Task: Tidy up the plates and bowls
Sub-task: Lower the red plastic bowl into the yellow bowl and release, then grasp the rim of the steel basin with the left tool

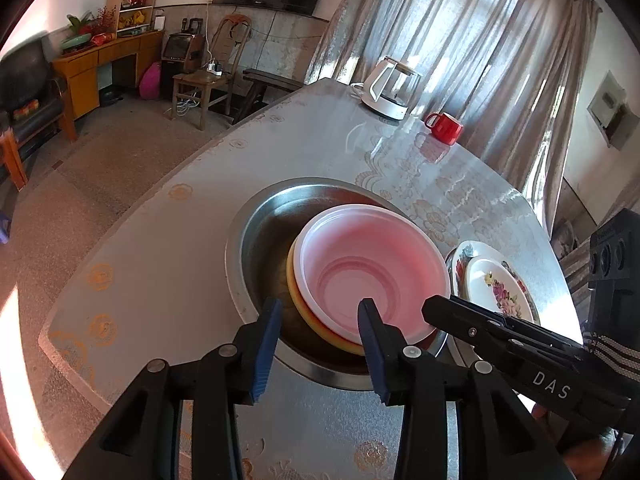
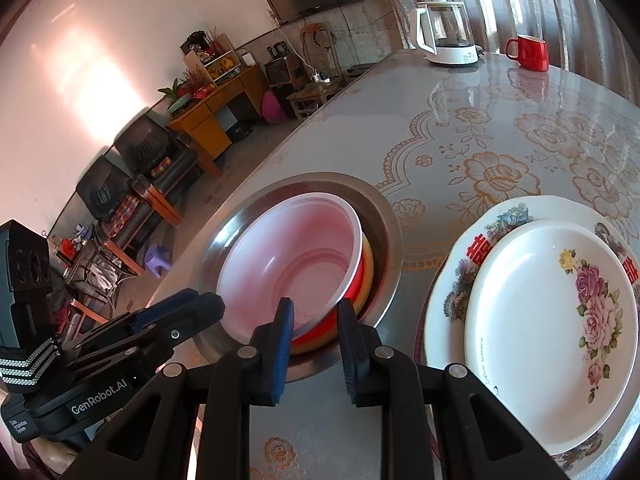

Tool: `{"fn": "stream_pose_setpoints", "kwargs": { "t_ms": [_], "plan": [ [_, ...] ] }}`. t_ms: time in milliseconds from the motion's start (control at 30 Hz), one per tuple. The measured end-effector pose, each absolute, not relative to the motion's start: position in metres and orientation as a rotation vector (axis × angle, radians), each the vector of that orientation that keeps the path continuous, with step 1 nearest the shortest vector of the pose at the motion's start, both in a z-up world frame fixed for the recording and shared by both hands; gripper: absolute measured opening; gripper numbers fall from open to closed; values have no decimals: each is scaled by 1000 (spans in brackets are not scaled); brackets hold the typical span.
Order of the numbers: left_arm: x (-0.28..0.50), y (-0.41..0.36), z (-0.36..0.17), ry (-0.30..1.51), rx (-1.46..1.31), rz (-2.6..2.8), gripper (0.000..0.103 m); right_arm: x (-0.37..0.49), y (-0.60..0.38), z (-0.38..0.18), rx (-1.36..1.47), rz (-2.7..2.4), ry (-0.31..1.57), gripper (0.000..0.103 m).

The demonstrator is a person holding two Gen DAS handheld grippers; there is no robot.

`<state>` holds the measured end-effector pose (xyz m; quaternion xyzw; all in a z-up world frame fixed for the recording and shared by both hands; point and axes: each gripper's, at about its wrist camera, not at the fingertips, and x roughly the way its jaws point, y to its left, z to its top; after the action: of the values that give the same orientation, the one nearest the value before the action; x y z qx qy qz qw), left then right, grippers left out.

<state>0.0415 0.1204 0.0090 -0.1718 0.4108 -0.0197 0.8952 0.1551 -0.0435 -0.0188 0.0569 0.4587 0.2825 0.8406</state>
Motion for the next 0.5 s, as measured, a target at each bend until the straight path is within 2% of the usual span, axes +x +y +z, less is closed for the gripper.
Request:
{"fn": "stream_pose_setpoints", "kwargs": {
  "t_ms": [433, 500],
  "plan": [
    [39, 143, 15, 821, -390, 21, 44, 158, -43, -17, 116, 612, 947, 21],
    [39, 148, 16, 814, -399, 27, 44, 156, -45, -14, 120, 617, 932, 25]
  ]
}}
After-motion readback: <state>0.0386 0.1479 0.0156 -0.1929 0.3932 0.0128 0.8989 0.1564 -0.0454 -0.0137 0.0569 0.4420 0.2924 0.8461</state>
